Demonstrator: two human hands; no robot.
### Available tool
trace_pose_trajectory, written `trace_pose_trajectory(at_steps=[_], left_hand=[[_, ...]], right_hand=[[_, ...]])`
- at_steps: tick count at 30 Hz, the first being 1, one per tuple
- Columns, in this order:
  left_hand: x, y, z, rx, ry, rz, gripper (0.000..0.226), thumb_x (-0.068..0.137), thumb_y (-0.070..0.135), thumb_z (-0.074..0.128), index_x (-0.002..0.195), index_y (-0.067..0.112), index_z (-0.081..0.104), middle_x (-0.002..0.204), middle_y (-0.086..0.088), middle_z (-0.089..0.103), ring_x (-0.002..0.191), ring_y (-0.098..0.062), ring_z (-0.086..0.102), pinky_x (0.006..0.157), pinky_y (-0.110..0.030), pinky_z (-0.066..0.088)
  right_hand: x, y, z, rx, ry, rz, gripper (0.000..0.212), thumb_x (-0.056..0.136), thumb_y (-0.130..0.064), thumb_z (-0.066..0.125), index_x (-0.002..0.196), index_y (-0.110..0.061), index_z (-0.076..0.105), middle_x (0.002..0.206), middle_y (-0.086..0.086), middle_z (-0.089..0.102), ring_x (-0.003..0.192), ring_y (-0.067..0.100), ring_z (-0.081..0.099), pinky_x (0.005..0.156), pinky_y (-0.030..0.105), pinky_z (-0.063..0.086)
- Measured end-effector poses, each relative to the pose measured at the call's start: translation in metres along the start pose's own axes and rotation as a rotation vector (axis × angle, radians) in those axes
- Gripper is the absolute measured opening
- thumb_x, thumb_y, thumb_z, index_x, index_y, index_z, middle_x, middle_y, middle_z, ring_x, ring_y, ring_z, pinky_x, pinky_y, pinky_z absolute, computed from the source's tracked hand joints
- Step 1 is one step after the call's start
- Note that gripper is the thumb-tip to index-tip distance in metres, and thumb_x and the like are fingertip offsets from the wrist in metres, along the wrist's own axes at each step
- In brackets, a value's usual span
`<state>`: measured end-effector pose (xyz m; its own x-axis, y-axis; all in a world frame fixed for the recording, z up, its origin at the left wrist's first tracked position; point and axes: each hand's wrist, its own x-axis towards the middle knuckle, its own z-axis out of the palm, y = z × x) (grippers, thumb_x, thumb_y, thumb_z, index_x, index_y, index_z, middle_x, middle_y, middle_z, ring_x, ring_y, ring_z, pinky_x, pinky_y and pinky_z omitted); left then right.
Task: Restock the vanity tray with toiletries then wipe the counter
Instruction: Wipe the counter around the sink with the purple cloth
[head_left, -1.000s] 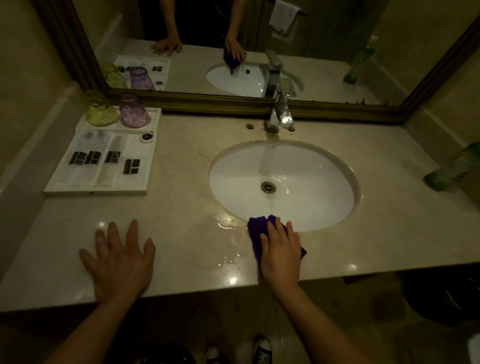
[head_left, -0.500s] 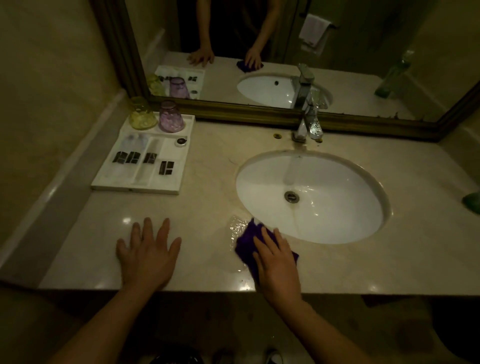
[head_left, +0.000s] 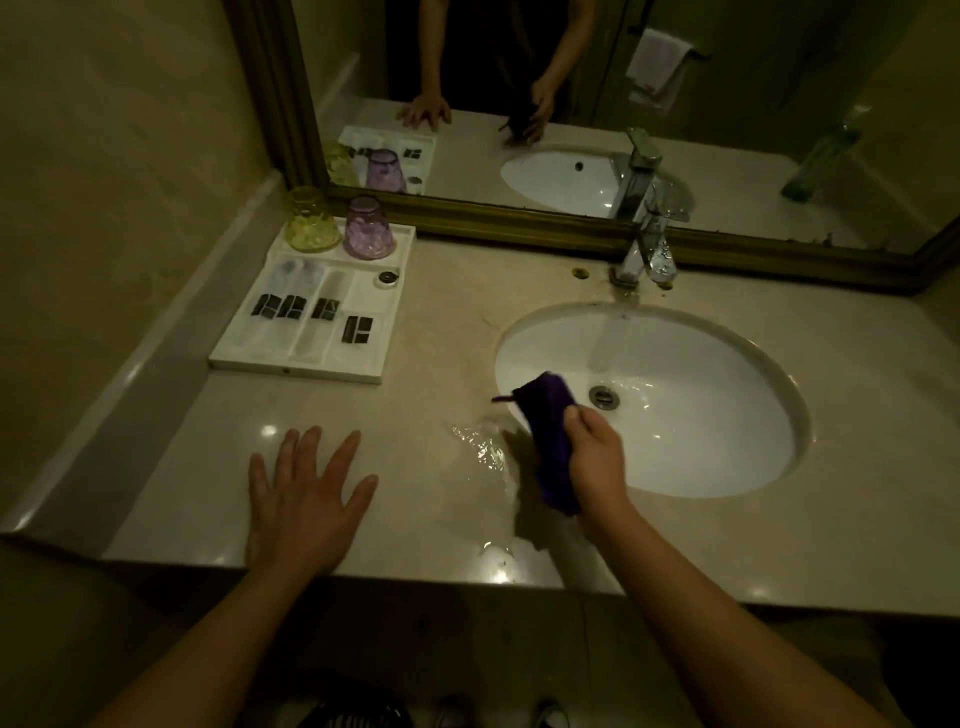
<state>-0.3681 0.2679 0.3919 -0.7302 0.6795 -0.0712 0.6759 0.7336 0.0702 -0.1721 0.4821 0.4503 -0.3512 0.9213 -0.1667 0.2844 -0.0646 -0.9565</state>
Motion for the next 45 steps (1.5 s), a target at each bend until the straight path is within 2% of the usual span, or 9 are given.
trace_pose_trajectory(at_steps=[3,5,7,11,23,28,35,39,45], left_hand=[[-0.001,0.001,-0.001,-0.022,0.008,0.003,0.069,0.086,0.069,0.003,0.151,0.045,0.008,0.161,-0.005,0.010,0.147,-0.024,0.000,0.116,-0.053,-0.004],[0.000,0.001,-0.002,-0.028,0.013,0.009,0.069,0.085,0.069,0.004,0.151,0.045,0.008,0.161,-0.004,0.010,0.148,-0.024,0.000,0.116,-0.053,-0.004],[0.000,-0.001,-0.002,-0.034,0.007,0.012,0.069,0.086,0.069,0.004,0.151,0.045,0.007,0.162,-0.004,0.010,0.148,-0.024,0.000,0.117,-0.053,-0.004],[0.000,-0.001,0.002,-0.028,0.039,0.008,0.068,0.087,0.070,0.006,0.151,0.045,0.009,0.161,-0.006,0.013,0.148,-0.025,0.004,0.117,-0.052,-0.003],[0.003,-0.004,0.007,-0.008,0.045,0.003,0.070,0.086,0.072,0.006,0.150,0.045,0.011,0.160,-0.005,0.018,0.147,-0.025,0.006,0.116,-0.054,0.001],[0.003,-0.002,0.006,-0.010,0.059,-0.003,0.070,0.086,0.070,0.004,0.151,0.044,0.011,0.160,-0.005,0.017,0.147,-0.025,0.005,0.117,-0.053,-0.001],[0.003,-0.003,0.007,-0.034,0.051,-0.009,0.067,0.088,0.071,0.010,0.150,0.046,0.013,0.160,-0.004,0.019,0.147,-0.024,0.005,0.117,-0.052,-0.002],[0.002,-0.002,0.008,-0.033,0.065,-0.005,0.066,0.088,0.071,0.013,0.150,0.046,0.016,0.159,-0.004,0.021,0.147,-0.024,0.007,0.117,-0.051,-0.002],[0.002,-0.003,0.007,-0.037,0.059,-0.001,0.068,0.087,0.071,0.009,0.150,0.046,0.014,0.160,-0.005,0.020,0.147,-0.025,0.006,0.117,-0.052,0.000]], right_hand=[[-0.021,0.000,-0.018,-0.088,-0.075,-0.110,0.026,0.104,-0.030,0.046,0.090,-0.038,0.066,0.082,-0.012,0.067,0.077,0.022,0.062,0.063,0.027,0.051],[-0.039,0.019,-0.012,-0.326,-0.209,-0.255,0.025,0.104,-0.031,0.045,0.115,-0.046,0.062,0.121,-0.023,0.064,0.110,0.010,0.060,0.089,0.018,0.046],[-0.058,0.043,0.005,-0.710,-0.369,-0.469,0.035,0.105,-0.036,0.039,0.138,-0.043,0.049,0.157,-0.016,0.030,0.145,0.009,0.023,0.119,0.032,0.019],[-0.060,0.065,0.034,-1.151,-0.431,-0.725,0.050,0.103,-0.057,0.018,0.151,-0.042,0.026,0.165,-0.008,0.011,0.153,0.025,0.000,0.120,0.053,0.004],[-0.047,0.047,0.058,-0.927,-0.254,-0.729,0.035,0.097,-0.043,0.044,0.125,-0.032,0.061,0.138,-0.008,0.059,0.128,0.018,0.048,0.106,0.040,0.046],[-0.046,0.053,0.067,-1.071,-0.418,-0.758,0.049,0.102,-0.053,0.030,0.146,-0.033,0.038,0.161,-0.007,0.029,0.149,0.021,0.021,0.121,0.045,0.018],[0.010,0.028,0.063,-0.602,-0.133,-0.565,0.040,0.100,-0.040,0.038,0.127,-0.027,0.063,0.133,-0.005,0.062,0.129,0.018,0.046,0.110,0.040,0.040],[0.036,0.024,0.074,-0.961,-0.255,-0.450,0.052,0.103,-0.051,0.024,0.148,-0.031,0.040,0.161,0.000,0.031,0.150,0.028,0.018,0.122,0.045,0.016],[-0.007,0.050,0.059,-1.112,-0.449,-0.701,0.061,0.100,-0.065,0.010,0.153,-0.037,0.019,0.165,-0.007,0.012,0.153,0.016,-0.002,0.123,0.045,0.004]])
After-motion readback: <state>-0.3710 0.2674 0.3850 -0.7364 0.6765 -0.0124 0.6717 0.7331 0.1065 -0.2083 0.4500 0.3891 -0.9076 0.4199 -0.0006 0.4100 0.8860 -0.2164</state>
